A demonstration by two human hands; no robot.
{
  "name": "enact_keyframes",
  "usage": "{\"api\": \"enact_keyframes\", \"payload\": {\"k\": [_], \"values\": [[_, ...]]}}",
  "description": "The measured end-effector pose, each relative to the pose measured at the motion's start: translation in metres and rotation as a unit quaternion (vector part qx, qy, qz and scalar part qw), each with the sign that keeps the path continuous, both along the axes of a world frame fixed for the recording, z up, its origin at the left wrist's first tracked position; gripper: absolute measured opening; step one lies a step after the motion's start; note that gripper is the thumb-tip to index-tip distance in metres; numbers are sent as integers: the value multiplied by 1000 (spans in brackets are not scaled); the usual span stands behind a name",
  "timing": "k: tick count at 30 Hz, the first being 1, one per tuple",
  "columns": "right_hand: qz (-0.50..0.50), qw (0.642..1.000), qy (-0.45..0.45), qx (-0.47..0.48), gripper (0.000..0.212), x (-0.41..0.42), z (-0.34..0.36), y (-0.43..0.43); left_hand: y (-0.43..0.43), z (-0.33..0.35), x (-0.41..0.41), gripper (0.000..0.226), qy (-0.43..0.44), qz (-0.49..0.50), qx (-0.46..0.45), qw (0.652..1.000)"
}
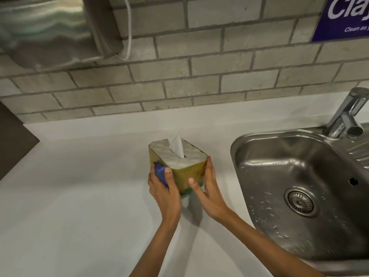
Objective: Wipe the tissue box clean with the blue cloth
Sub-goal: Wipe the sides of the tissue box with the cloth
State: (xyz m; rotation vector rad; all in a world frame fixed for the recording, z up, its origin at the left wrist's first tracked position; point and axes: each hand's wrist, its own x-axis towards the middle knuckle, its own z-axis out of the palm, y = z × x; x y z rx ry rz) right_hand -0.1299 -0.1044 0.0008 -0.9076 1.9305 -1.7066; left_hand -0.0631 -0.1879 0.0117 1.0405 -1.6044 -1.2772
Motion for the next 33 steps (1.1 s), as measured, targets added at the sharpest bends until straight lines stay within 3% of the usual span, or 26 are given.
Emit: {"api": "enact_keyframes", "payload": {"k": [2, 6, 11, 17, 21, 24, 33], "values": [[4, 999, 28, 22, 89, 7, -5, 0, -2, 2, 5, 70, 6, -7, 47, 999], [12, 995, 91, 40, 88, 20, -9, 3, -9, 1, 5, 35, 6, 15, 132, 991], [10, 989, 138, 58, 84, 31, -17, 8, -10, -7, 4, 18, 12, 53, 178, 983], [44, 986, 140, 78, 80, 53, -21, 19, -10, -6, -1, 38, 42, 116, 182, 975], [68, 978, 165, 111, 79, 63, -21, 24, 1, -12, 0, 60, 30, 109, 196, 974], [66, 976, 161, 128, 75, 64, -21, 28, 1, -14, -1, 64, 29, 106, 212, 971], [-140, 989, 29, 42, 56, -25, -5, 31, -37, -10, 1, 59, 10, 0, 247, 969]]}}
